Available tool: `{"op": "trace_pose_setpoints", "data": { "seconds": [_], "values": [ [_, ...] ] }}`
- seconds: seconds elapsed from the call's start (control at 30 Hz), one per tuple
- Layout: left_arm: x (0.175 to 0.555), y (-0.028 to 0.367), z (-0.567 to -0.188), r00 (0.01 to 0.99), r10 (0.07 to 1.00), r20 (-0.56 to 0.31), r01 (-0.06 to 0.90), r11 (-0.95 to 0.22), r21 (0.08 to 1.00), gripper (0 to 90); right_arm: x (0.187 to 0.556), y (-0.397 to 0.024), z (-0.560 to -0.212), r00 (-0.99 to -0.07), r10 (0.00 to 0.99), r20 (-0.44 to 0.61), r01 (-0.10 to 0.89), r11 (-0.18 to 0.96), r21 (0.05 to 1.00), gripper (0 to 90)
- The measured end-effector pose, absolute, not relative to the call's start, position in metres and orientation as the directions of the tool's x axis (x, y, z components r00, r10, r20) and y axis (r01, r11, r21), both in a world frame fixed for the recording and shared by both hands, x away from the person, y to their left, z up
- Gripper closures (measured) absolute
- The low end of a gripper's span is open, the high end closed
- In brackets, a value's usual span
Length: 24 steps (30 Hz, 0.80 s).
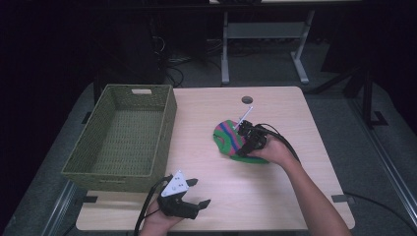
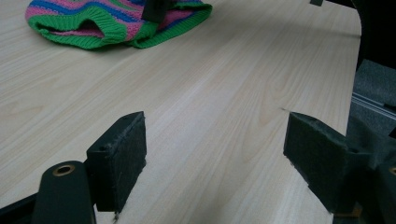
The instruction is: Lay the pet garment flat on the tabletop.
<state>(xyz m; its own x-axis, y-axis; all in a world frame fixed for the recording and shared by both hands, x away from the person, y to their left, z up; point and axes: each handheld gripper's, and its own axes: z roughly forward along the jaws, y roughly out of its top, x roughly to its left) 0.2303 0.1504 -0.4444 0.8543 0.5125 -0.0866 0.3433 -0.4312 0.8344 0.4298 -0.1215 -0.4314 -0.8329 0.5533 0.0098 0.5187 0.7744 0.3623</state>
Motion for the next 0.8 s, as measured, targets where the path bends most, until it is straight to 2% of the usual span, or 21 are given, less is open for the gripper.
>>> {"op": "trace_pose_setpoints", "data": {
  "seconds": [0.17,0.43,0.6,0.67,0.8],
  "values": [
    [0.231,0.151,-0.445,0.854,0.512,-0.091,0.346,-0.428,0.835,20.9,0.435,-0.122,-0.443,-0.817,0.576,0.027,0.552,0.769,0.323,25.2],
    [0.232,0.151,-0.444,0.851,0.516,-0.096,0.346,-0.415,0.841,21.0,0.432,-0.122,-0.445,-0.810,0.587,0.002,0.553,0.761,0.339,28.6],
    [0.233,0.153,-0.444,0.847,0.521,-0.109,0.356,-0.404,0.843,21.1,0.431,-0.125,-0.446,-0.792,0.610,0.004,0.569,0.736,0.367,36.3],
    [0.234,0.153,-0.445,0.844,0.523,-0.115,0.362,-0.399,0.843,21.2,0.431,-0.128,-0.445,-0.786,0.618,0.004,0.571,0.724,0.386,42.9],
    [0.234,0.153,-0.445,0.844,0.523,-0.117,0.364,-0.399,0.842,21.2,0.432,-0.130,-0.445,-0.782,0.623,-0.001,0.573,0.721,0.390,48.1]
  ]
}}
